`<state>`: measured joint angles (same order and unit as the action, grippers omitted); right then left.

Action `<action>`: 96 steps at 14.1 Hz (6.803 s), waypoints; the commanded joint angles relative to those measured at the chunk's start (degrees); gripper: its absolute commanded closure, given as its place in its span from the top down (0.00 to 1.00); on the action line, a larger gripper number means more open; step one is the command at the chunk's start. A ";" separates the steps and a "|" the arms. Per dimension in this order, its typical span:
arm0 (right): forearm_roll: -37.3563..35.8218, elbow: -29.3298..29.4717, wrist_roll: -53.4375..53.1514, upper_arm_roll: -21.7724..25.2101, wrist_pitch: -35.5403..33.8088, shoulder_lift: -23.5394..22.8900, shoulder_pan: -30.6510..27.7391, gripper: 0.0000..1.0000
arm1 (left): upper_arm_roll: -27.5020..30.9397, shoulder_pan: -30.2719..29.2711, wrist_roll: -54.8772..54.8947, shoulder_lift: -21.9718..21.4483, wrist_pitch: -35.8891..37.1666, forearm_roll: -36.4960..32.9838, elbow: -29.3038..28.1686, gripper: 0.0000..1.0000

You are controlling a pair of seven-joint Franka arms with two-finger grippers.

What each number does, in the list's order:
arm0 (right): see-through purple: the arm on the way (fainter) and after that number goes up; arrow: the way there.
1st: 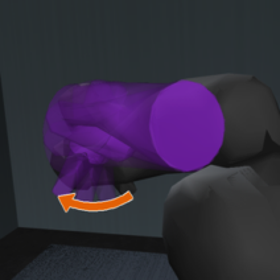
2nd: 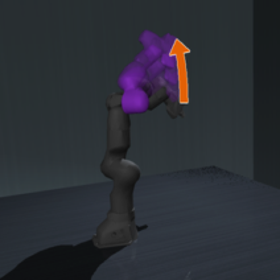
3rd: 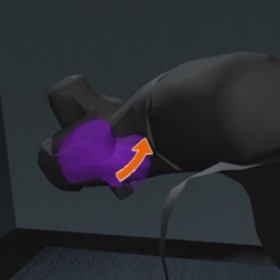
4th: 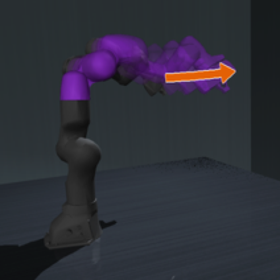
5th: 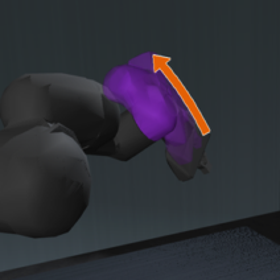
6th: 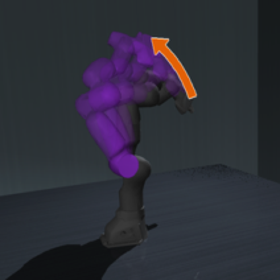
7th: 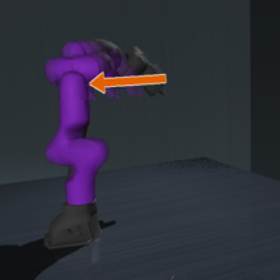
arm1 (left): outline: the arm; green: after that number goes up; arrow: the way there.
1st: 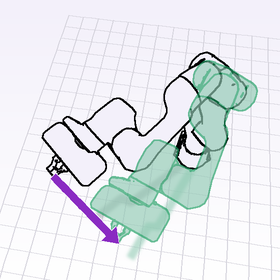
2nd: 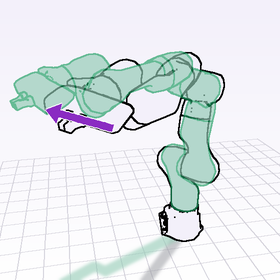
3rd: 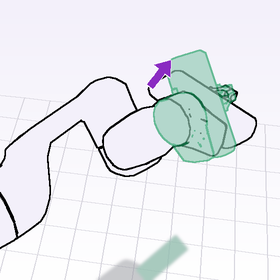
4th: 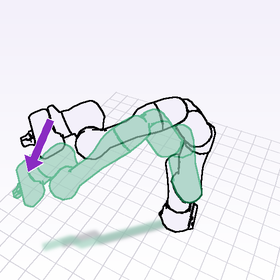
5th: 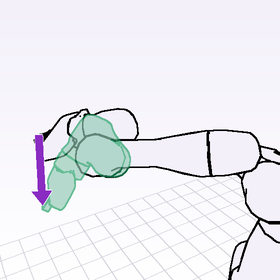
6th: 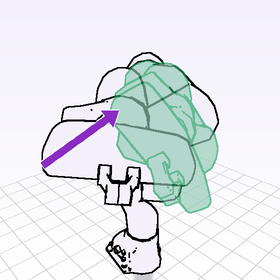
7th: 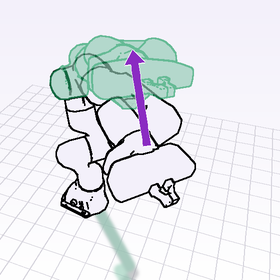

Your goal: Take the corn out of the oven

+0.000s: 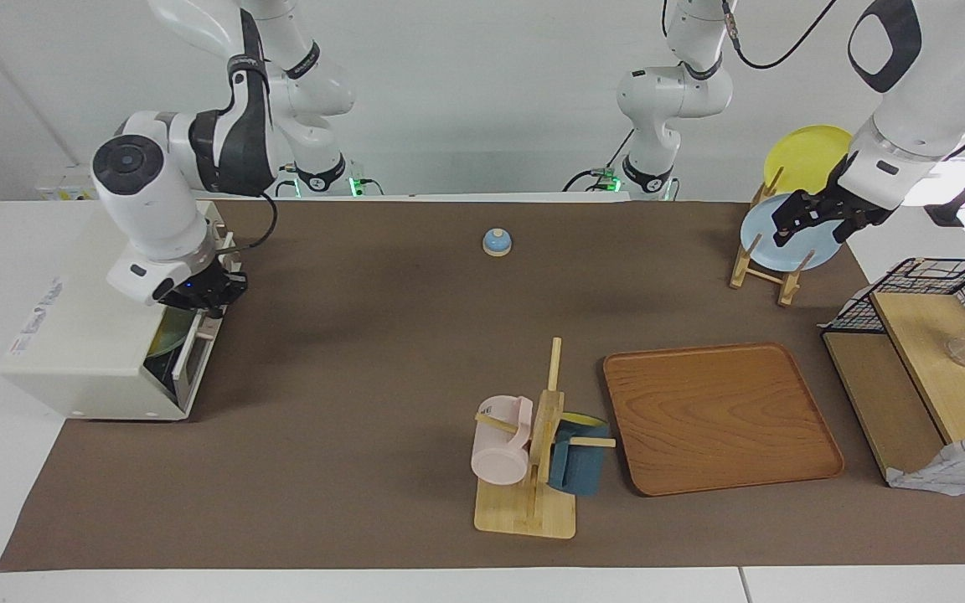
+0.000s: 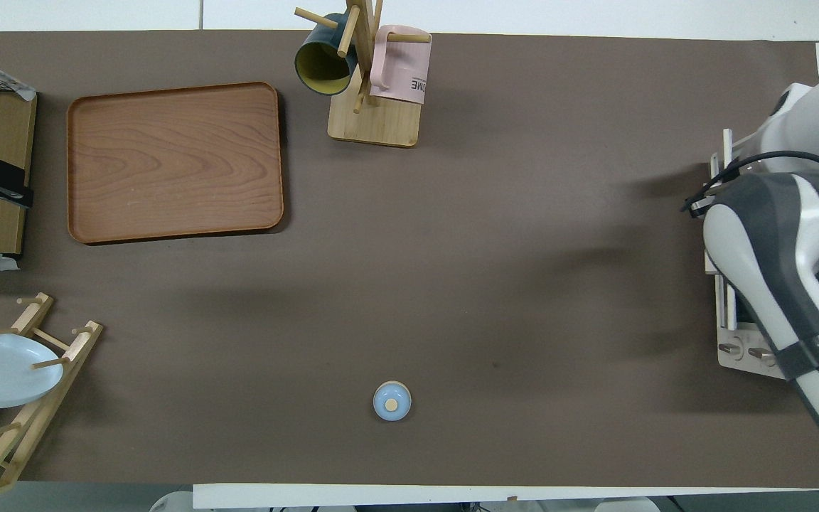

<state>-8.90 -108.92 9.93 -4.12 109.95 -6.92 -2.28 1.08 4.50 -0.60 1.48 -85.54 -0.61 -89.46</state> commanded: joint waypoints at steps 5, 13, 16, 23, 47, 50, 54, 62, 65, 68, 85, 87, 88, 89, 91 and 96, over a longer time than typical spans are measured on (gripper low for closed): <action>-0.24 -0.42 -5.53 0.08 12.55 -10.65 1.67 0.00 | 0.94 0.87 0.51 -0.69 0.73 0.61 -0.45 1.00; 6.87 3.53 -12.13 -0.80 10.56 -10.50 6.50 0.08 | 0.94 0.87 0.51 -0.69 0.73 0.61 -0.45 1.00; 6.87 3.54 -12.04 -0.45 1.96 -4.79 4.06 0.49 | 0.94 0.87 0.51 -0.69 0.73 0.61 -0.45 1.00; 6.70 -2.69 -11.25 -0.36 -0.20 -0.47 -3.86 0.63 | 0.94 0.87 0.51 -0.69 0.73 0.61 -0.45 1.00; 4.85 40.37 -61.85 -1.42 -11.27 -31.92 38.49 0.00 | 0.94 0.87 0.51 -0.69 0.73 0.61 -0.45 1.00; 5.38 38.79 -67.05 -1.42 -3.72 -34.13 40.60 0.05 | 0.94 0.87 0.51 -0.69 0.73 0.61 -0.45 1.00; 5.29 38.95 -67.06 -1.51 -0.97 -33.26 38.77 0.46 | 0.94 0.87 0.51 -0.78 1.51 0.61 -0.45 1.00; 6.08 11.24 -31.93 -1.42 -3.54 -8.84 17.25 0.36 | -0.03 28.59 -43.42 -4.44 -35.51 0.43 -29.63 1.00; 5.38 -0.29 -24.99 -1.42 3.92 -5.14 11.36 0.04 | -0.03 35.74 -49.93 6.41 -44.51 0.17 -26.12 1.00; 5.12 -9.28 -16.97 -1.33 14.13 -3.81 5.81 0.03 | 0.06 40.14 -55.02 14.92 -49.10 0.17 -18.94 1.00; -7.98 -5.71 -13.73 -1.33 11.46 -7.41 3.25 0.03 | 2.08 22.71 -37.88 15.66 -30.02 -0.01 -12.21 0.00; -7.89 -1.84 -9.33 -1.24 5.21 -6.62 2.73 0.03 | 2.08 16.62 -27.74 17.05 -35.98 -0.01 -12.93 0.00; -7.54 -0.08 -7.40 -1.33 1.79 -5.31 1.77 0.03 | 2.08 14.16 -25.26 19.50 -38.10 -0.10 -12.23 0.00; -7.10 0.63 -5.81 -1.33 -0.33 -4.00 0.71 0.03 | 2.08 12.22 -21.59 21.18 -40.38 -0.10 -11.27 0.00; -4.92 1.16 -3.70 -1.33 -4.12 -0.75 -0.61 0.03 | 2.08 8.97 -16.47 26.35 -44.43 -0.18 -7.33 0.00; -2.02 4.24 3.68 -1.24 -11.33 2.95 -5.62 0.07 | 2.17 7.19 -3.99 29.81 -44.01 0.08 -1.85 1.00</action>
<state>-13.25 -105.36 10.61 -5.03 100.26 -4.87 -6.12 3.77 12.08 -9.16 30.89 -130.13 -0.58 -92.84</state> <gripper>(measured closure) 0.943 0.370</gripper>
